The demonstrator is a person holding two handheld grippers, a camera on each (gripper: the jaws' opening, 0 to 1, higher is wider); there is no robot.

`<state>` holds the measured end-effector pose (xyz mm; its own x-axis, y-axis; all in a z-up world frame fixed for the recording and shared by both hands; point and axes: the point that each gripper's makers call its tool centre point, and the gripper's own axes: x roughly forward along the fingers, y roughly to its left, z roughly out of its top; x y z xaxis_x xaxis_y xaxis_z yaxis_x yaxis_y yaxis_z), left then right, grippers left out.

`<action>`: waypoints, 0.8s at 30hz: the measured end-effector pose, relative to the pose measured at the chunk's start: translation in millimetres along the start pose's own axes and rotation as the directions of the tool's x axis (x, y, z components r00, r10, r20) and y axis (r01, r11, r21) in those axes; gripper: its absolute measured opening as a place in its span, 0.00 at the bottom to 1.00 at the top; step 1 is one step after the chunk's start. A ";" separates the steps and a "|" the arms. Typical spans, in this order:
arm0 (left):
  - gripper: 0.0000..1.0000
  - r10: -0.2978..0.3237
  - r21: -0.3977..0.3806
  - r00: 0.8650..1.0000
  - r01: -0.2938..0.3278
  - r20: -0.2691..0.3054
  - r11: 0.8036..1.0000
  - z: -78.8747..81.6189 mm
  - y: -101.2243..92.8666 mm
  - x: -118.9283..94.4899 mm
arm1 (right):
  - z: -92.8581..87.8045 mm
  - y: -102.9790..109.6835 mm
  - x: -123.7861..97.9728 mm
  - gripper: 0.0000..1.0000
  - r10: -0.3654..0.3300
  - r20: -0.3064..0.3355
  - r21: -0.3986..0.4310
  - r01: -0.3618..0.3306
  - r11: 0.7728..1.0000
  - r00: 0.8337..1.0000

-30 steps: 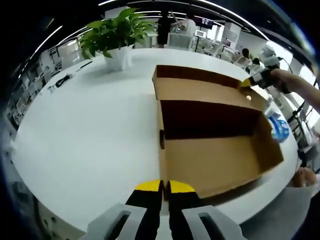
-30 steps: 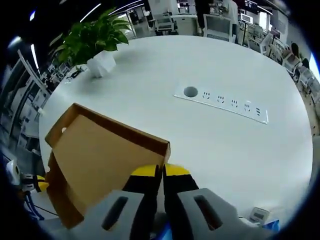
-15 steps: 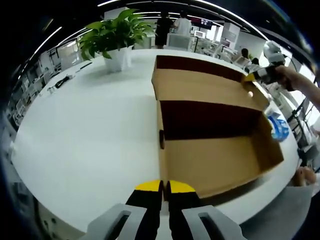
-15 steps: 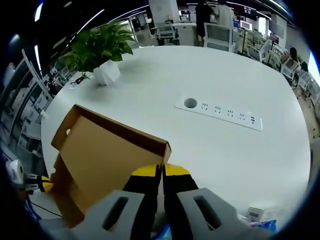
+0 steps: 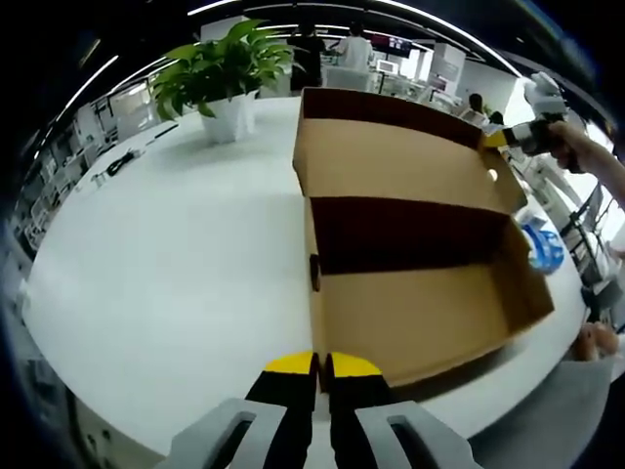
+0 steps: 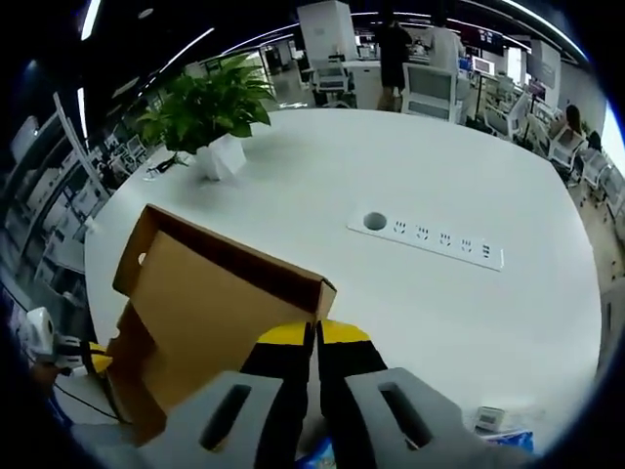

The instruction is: Operate the shoe box by opening the lid, removing the specified soft item, and placing it in the target area until the item is outside and the box remains undamaged.

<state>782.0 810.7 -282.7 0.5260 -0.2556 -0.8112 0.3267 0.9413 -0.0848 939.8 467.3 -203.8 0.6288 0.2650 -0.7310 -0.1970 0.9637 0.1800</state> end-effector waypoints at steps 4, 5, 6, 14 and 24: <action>0.03 -0.004 0.001 1.000 0.004 0.005 1.000 -0.6 -0.9 -0.6 | 0.3 0.1 -6.2 0.00 0.003 0.012 -0.004 -0.003 1.000 1.000; 0.03 -0.005 0.000 1.000 0.005 0.005 1.000 -0.6 -1.0 -0.6 | 0.1 0.4 -7.6 0.00 0.004 0.016 -0.006 -0.004 1.000 1.000; 0.03 -0.005 0.001 1.000 0.005 0.006 1.000 -0.6 -1.1 -0.7 | 0.3 0.3 -7.5 0.00 0.004 0.019 -0.008 -0.004 1.000 1.000; 0.03 -0.007 0.004 1.000 0.007 0.009 1.000 -0.4 -1.4 -0.7 | 1.8 8.8 -25.7 0.00 0.011 0.058 -0.032 -0.009 0.999 0.998; 0.03 -0.008 0.011 1.000 0.008 0.017 1.000 -0.7 -2.2 -1.4 | 0.4 18.0 -43.2 0.00 0.025 0.100 -0.068 -0.018 0.998 0.995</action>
<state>780.0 809.1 -281.8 0.5370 -0.2669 -0.8002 0.3393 0.9368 -0.0847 909.4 473.2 -168.7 0.6956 0.2905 -0.6570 -0.2589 0.9545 0.1479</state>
